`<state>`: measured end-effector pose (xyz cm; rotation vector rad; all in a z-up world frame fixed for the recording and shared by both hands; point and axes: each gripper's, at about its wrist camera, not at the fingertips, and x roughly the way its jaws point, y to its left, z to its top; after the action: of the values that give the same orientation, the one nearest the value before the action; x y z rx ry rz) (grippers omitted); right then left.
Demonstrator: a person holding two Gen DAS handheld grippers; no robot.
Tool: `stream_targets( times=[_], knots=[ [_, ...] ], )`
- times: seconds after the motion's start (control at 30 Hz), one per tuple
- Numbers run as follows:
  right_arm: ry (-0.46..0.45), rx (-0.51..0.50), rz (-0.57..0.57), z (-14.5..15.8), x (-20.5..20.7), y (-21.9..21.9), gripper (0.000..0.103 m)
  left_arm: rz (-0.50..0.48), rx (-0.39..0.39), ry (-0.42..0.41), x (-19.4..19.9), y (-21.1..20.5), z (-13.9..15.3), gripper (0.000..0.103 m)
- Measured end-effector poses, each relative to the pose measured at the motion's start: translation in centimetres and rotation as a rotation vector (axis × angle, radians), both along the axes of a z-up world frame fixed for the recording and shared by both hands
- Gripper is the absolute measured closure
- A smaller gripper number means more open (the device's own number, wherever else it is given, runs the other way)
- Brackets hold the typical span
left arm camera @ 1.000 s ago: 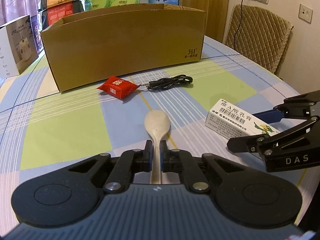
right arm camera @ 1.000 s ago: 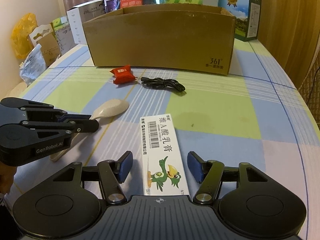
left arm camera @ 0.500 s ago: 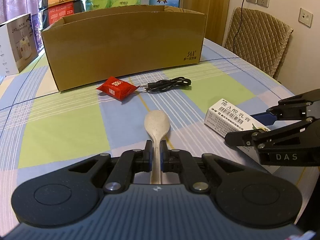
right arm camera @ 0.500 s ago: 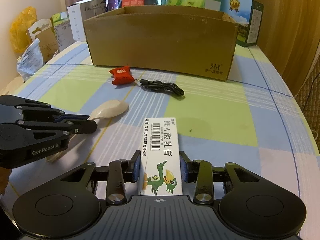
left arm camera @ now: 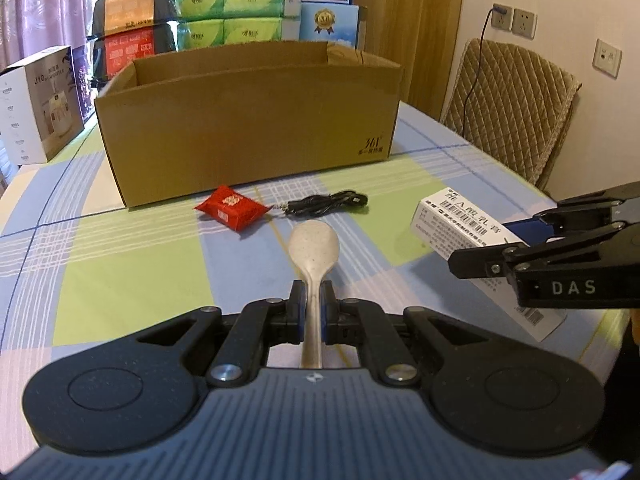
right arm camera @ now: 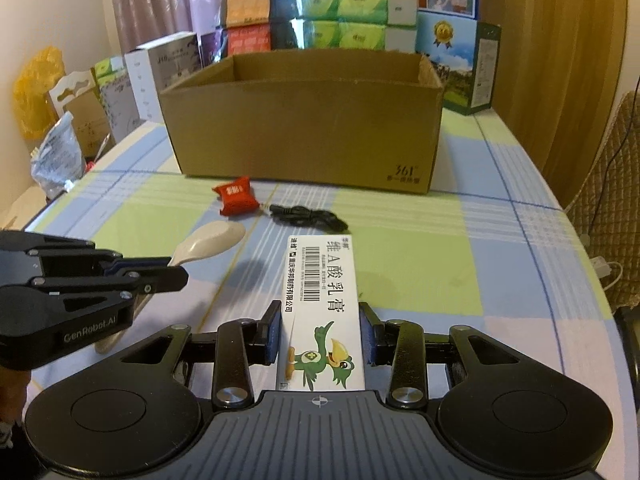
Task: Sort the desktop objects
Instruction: 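Lift the spoon and ointment box and carry both toward the cardboard box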
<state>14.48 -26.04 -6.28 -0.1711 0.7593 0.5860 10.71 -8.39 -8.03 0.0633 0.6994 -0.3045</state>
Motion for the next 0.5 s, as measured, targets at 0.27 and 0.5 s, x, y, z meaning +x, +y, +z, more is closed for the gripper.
stream_targets(
  times=[0.27,0.5],
  knots=[
    [-0.007,0.041,-0.023,2.3,-1.2,-1.0,0.068,0.078,-0.043,-0.017,-1.9,-0.6,3.0,0.099],
    [-0.012,0.079,-0.039,4.0,-2.1,-1.9,0.068,0.137,-0.069,0.008,-3.2,-0.6,4.7,0.099]
  ],
)
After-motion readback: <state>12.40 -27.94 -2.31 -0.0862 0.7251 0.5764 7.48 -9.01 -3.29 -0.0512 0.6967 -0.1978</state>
